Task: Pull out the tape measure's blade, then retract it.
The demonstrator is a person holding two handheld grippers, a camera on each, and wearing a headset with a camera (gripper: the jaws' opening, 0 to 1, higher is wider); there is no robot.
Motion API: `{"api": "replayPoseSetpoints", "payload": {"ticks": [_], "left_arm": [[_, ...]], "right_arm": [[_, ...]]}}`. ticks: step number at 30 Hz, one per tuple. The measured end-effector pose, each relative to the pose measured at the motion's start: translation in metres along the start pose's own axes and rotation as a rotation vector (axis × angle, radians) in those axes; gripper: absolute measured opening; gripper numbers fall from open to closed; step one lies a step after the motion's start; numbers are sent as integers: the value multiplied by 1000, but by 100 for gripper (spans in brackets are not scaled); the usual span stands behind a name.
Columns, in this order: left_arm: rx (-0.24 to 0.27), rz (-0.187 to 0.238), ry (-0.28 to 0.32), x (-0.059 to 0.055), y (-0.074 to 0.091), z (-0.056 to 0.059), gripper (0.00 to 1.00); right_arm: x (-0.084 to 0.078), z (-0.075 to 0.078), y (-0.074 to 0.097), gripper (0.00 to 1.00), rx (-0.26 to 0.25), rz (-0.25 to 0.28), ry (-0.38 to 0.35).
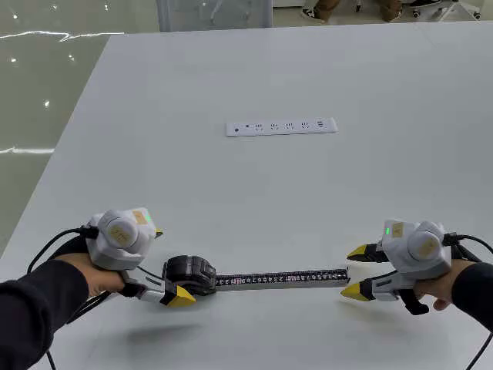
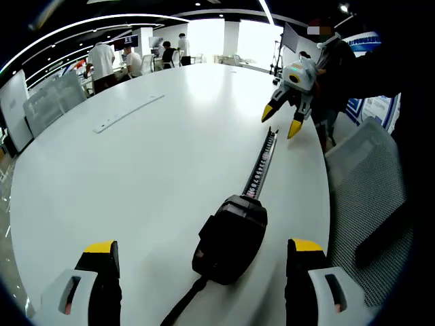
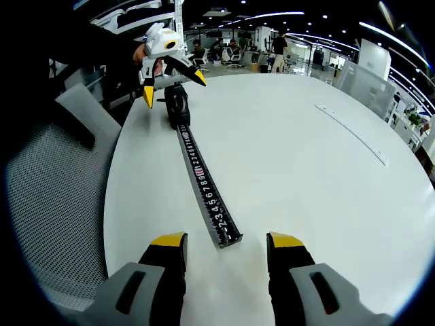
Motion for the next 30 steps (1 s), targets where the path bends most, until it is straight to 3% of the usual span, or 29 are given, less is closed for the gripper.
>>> {"api": "replayPoseSetpoints", "payload": {"ticks": [2,4,5,7,9,11,12,14,15,18,23,30], "left_arm": [[71,65,12,-1,6,-10,100],[89,95,69,-2,14,-12,100],[96,136,118,-1,21,-13,100],[116,165,134,-3,29,-16,100],[128,162,151,-11,38,-15,100],[105,154,202,-17,46,-3,100],[120,157,204,-19,49,-2,100],[147,174,207,-25,56,0,100],[154,191,243,-27,59,1,100],[155,203,293,-37,65,5,100],[161,194,296,-54,71,16,100],[181,206,347,-68,85,19,100]], "right_arm": [[0,-1,6,56,-31,38,-41],[-2,-1,12,61,-60,52,-31],[-3,-4,17,62,-80,64,-27],[-5,-6,22,66,-103,83,-46],[-7,-8,30,72,-127,104,-66],[-10,-10,40,76,-165,119,-86],[-10,-12,43,78,-174,133,-88],[-12,-13,54,80,-237,144,-87],[-15,-15,59,81,-251,153,-94],[-24,-22,71,88,-274,152,-127],[-43,-32,88,100,-314,153,-174],[-65,-52,103,100,-325,132,-203]]}}
Point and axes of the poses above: the centre of the closed fingertips' face, and the gripper's own axes: y roughly backward along the fingers, z roughly to its right, x roughly out of its top, the point moved 3 cm from there along y, roughly backward along the fingers, and after that the axes turned 6 degrees about x, right-handed, at the moved point
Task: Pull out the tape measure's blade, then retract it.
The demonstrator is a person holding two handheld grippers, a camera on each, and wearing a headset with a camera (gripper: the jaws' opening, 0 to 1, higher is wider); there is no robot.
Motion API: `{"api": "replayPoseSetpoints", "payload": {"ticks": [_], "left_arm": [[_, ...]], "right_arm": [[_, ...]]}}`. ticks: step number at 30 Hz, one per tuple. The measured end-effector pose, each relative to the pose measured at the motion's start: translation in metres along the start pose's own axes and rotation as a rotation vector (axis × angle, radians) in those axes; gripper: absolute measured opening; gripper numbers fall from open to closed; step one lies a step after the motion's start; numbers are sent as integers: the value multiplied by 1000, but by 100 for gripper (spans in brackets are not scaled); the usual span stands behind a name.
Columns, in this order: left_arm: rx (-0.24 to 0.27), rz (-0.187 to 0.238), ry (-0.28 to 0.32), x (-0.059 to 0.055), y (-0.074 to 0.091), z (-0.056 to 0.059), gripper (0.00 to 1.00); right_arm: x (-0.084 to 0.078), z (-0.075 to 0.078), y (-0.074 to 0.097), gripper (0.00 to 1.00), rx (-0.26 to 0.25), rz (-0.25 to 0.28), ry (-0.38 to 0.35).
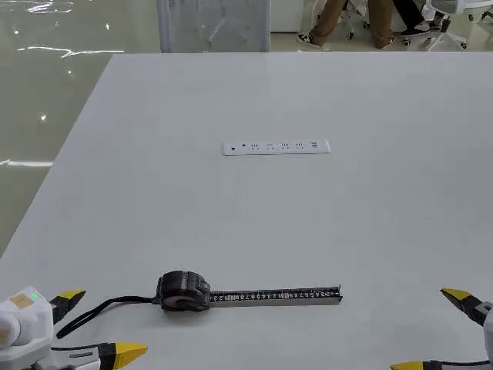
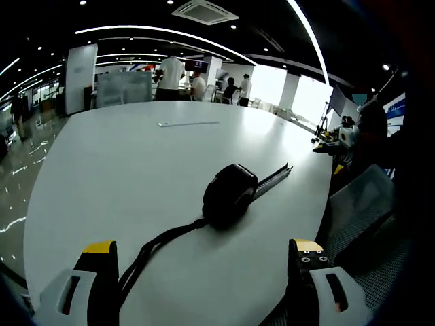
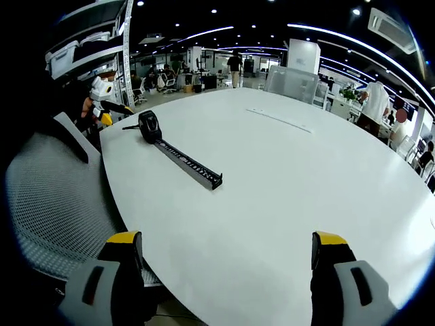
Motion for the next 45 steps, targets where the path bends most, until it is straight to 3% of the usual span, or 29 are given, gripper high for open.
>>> {"api": "replayPoseSetpoints", "payload": {"ticks": [4,9,13,20,36,42,45], "left_arm": [[33,-16,6,-2,6,-4,100],[32,-24,13,-9,14,-3,100],[23,19,-12,-5,17,1,100],[10,35,-6,-2,17,3,100],[4,42,-29,6,13,5,100],[10,17,-38,6,11,6,100],[9,14,-36,10,10,9,100]], "right_arm": [[-9,-4,6,100,7,-18,-4],[-13,-8,13,100,3,-26,-4],[-11,-4,18,100,-8,-9,-13],[-10,-3,18,100,-10,-16,5],[-12,-2,25,100,-15,-56,-8],[-10,-6,25,97,-6,-90,-27],[-5,-7,24,98,-4,-81,-9]]}}
Point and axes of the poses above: the centre of the closed fingertips' face, and the gripper's own axes: y roughly backward along the fingers, z roughly to its right, x roughly out of its top, the point moved 3 cm from there along y, roughly backward along the fingers, and after that the axes turned 6 degrees about x, right-handed, at the moved point
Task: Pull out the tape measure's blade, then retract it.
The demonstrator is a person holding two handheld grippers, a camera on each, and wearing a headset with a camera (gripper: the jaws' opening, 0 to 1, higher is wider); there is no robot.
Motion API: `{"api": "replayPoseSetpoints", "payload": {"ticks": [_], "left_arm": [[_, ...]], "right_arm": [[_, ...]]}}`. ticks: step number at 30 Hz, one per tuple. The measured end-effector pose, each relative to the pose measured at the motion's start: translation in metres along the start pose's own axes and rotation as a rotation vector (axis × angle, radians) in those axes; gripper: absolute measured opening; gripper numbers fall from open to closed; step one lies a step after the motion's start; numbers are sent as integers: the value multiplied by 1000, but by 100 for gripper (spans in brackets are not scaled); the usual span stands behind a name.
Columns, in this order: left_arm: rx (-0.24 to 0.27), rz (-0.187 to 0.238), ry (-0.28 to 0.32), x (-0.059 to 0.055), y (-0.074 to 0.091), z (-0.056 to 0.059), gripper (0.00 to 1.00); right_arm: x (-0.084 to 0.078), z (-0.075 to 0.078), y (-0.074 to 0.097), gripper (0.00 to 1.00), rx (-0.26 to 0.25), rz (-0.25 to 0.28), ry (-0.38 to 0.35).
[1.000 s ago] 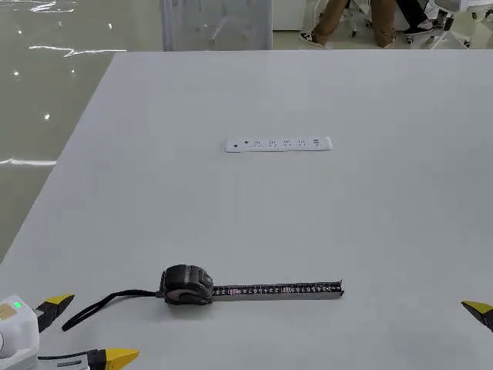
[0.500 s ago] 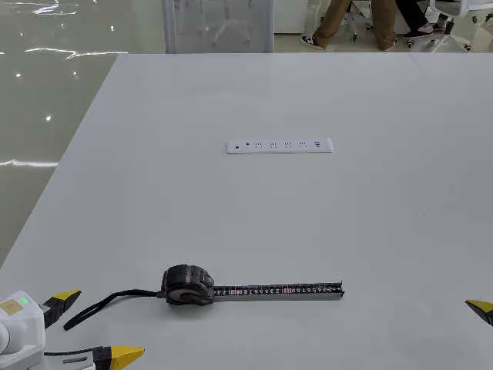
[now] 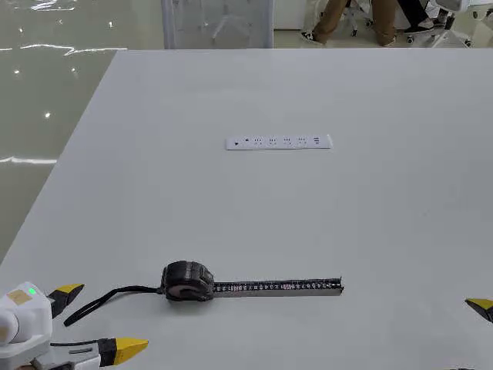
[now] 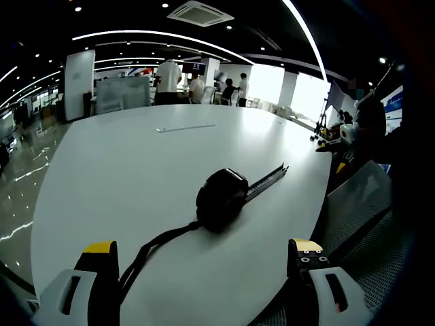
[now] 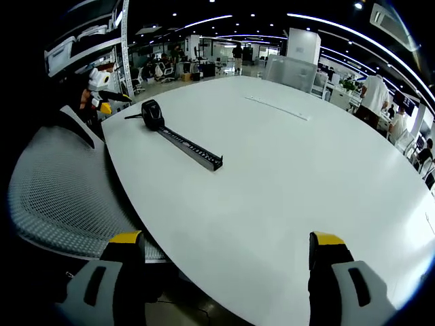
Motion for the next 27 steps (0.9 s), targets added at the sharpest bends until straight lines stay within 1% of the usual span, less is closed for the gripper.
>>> {"api": "replayPoseSetpoints", "payload": {"ticks": [2,3,4,5,6,7,8,10,13,15,17,18,20,22,23,24,25,27], "left_arm": [[8,3,-1,3,-1,1,98],[20,5,3,6,-3,0,97],[46,2,19,8,-4,-4,98],[70,-1,66,11,-6,-6,98],[65,6,88,15,-8,-5,100],[63,6,89,18,-9,-4,100],[78,6,77,22,-12,-3,100],[82,9,67,28,-15,1,100],[64,16,50,38,-23,14,100],[61,15,40,41,-29,20,100],[64,17,42,44,-34,24,100],[61,17,46,46,-37,28,100],[62,13,43,49,-44,29,100],[77,10,52,51,-51,32,100],[90,12,66,54,-55,35,100],[111,4,76,54,-58,35,100],[133,11,80,56,-63,35,100],[150,26,81,59,-67,37,100]], "right_arm": [[3,1,0,100,2,3,-1],[5,1,-1,100,3,1,1],[6,2,-2,100,8,-1,5],[6,2,-3,100,13,-19,11],[6,2,-4,100,19,-33,18],[6,3,-5,100,24,-45,29],[7,4,-7,100,31,-50,37],[10,4,-8,100,41,-50,51],[14,7,-11,100,59,-65,68],[17,7,-14,100,69,-76,90],[20,9,-15,100,78,-83,106],[21,11,-17,100,84,-90,117],[25,14,-19,100,94,-98,138],[31,16,-22,100,105,-100,158],[36,17,-25,100,116,-98,174],[40,17,-27,100,124,-99,188],[44,18,-30,100,129,-107,204],[49,18,-34,100,142,-111,222]]}}
Point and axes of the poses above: the centre of the closed fingertips' face, and the gripper's own axes: y roughly backward along the fingers, z roughly to its right, x roughly out of its top, the point moved 3 cm from there along y, roughly backward along the fingers, and after that the axes turned 6 degrees about x, right-handed, at the moved point
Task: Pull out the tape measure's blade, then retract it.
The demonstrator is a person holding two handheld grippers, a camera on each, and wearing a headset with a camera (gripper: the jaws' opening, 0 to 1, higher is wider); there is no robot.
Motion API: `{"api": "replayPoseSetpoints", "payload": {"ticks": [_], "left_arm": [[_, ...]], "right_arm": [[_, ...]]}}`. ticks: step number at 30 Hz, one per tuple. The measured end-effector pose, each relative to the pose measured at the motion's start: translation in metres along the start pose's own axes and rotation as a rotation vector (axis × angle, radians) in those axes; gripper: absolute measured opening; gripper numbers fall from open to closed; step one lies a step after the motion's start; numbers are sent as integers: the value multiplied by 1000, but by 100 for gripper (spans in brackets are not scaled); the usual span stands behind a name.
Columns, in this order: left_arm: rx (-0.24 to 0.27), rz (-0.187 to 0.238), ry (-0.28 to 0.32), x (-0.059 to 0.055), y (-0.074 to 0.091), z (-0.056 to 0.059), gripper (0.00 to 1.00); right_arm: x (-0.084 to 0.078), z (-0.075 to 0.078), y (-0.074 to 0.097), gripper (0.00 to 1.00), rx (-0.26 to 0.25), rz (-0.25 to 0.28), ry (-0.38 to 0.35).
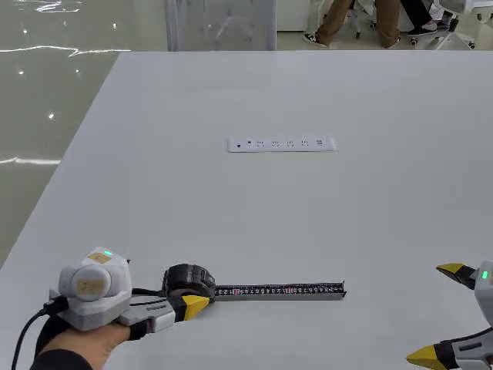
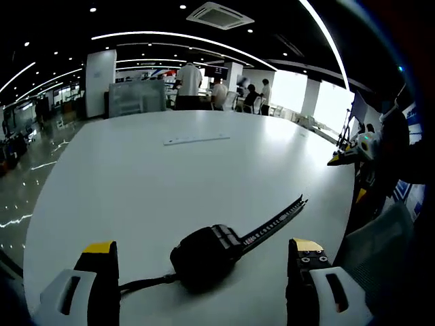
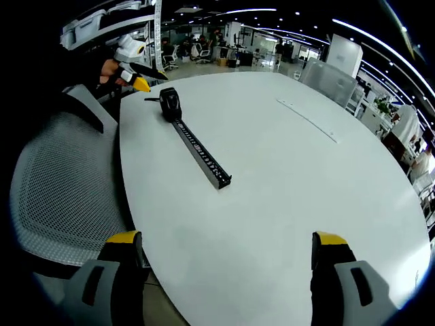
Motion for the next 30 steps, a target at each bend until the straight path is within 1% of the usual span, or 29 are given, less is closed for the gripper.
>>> {"api": "replayPoseSetpoints", "payload": {"ticks": [1,2,3,4,5,7,8,10,13,15,16,17,18,19,20,22,23,25,27,30], "left_arm": [[5,-1,13,0,-3,3,100],[7,6,19,1,-6,5,100],[16,12,17,1,-8,6,100],[44,12,10,-1,-11,6,100],[50,10,14,-2,-13,5,100],[77,8,73,-5,-19,4,100],[89,1,87,-8,-21,4,100],[108,-6,90,-13,-25,5,100],[144,0,94,-20,-28,8,100],[178,11,98,-24,-30,9,99],[186,21,110,-25,-31,10,99],[189,33,124,-24,-31,11,98],[203,58,145,-22,-32,10,96],[207,61,131,-22,-33,10,95],[214,67,116,-21,-34,10,95],[225,89,101,-20,-36,9,96],[226,92,97,-21,-37,9,96],[218,94,100,-24,-40,9,96],[226,87,99,-26,-41,7,96],[224,88,105,-26,-42,7,96]], "right_arm": [[2,3,-3,100,7,-3,10],[3,4,-4,100,11,-4,16],[5,6,-7,100,16,-5,23],[7,8,-10,100,24,-7,31],[8,9,-12,100,29,-10,37],[11,10,-17,100,46,-17,51],[13,10,-20,100,56,-26,62],[14,11,-26,100,72,-36,77],[19,11,-34,100,98,-50,101],[23,12,-40,99,112,-55,123],[26,11,-44,98,131,-52,146],[28,10,-47,96,147,-46,172],[30,8,-51,93,168,-48,202],[30,9,-54,91,167,-54,200],[31,10,-57,93,169,-57,202],[34,9,-64,92,189,-70,214],[36,9,-66,92,196,-72,223],[39,11,-71,92,208,-82,231],[42,12,-76,90,224,-93,248],[46,12,-81,82,250,-112,268]]}}
Point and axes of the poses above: the centre of the closed fingertips' face, and the gripper's own axes: y roughly backward along the fingers, z roughly to its right, x roughly out of its top, the point moved 3 cm from there along y, roughly backward along the fingers, and after that the axes turned 6 degrees about x, right-handed, at the moved point
